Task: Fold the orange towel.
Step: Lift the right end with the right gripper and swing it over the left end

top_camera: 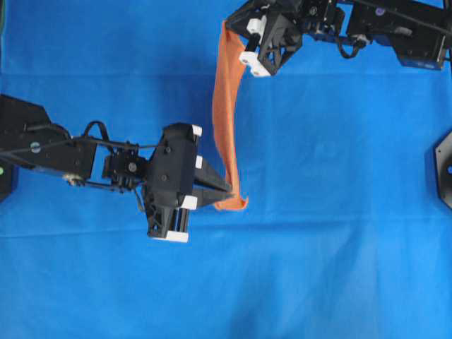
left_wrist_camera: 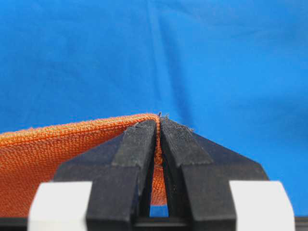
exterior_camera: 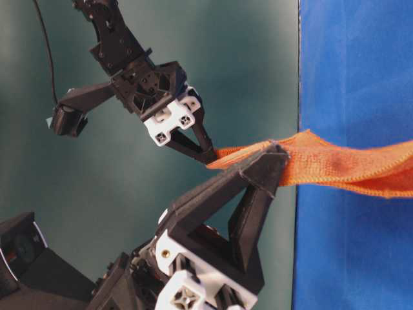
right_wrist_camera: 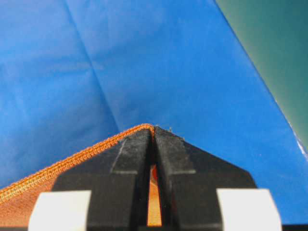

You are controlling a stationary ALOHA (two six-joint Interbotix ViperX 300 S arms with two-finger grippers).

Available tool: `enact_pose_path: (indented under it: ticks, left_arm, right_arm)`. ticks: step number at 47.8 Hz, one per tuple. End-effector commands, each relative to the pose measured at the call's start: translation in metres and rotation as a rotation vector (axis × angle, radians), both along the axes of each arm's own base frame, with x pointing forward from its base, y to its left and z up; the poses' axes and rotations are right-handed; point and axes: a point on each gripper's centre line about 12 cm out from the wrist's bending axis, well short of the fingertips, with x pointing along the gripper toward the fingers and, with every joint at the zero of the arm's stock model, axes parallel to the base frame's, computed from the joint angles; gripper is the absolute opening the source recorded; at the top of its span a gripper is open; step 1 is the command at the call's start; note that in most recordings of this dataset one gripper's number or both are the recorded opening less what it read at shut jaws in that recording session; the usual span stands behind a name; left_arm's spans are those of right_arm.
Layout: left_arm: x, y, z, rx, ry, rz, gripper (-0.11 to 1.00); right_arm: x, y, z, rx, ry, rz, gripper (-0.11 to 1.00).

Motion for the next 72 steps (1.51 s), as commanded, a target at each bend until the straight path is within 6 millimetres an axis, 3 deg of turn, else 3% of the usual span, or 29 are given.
enact_pose_path:
  ticks: [1,10,22,33,44,64,72]
  left_arm:
    - [0.004,-0.022,0.016,-0.001,-0.056,-0.056,0.02]
    - [0.031,-0.025,0.020,0.008,-0.140,-0.061,0.02]
    - [0.090,-0.033,0.019,0.060,-0.213,-0.081,0.02]
    - [0.115,-0.037,0.013,0.055,-0.228,-0.078,0.02]
    - [0.096,-0.037,-0.003,0.031,-0.167,-0.070,0.02]
    - [0.026,-0.035,-0.047,-0.073,-0.037,-0.028,0.02]
    - [0.012,-0.031,-0.056,-0.095,-0.036,-0.014,0.02]
  right_arm:
    - [-0.008,-0.020,0.018,-0.026,-0.037,-0.046,0.02]
    - [-0.039,-0.023,0.012,-0.008,-0.015,-0.093,0.02]
    - [-0.085,-0.012,0.006,0.007,0.008,-0.133,0.02]
    - [-0.100,-0.003,0.001,0.015,0.017,-0.135,0.02]
    - [-0.084,-0.004,-0.010,0.023,0.028,-0.111,0.02]
    - [-0.013,-0.001,-0.040,0.031,0.052,-0.004,0.02]
    - [-0.007,-0.001,-0.048,0.038,0.072,0.001,0.02]
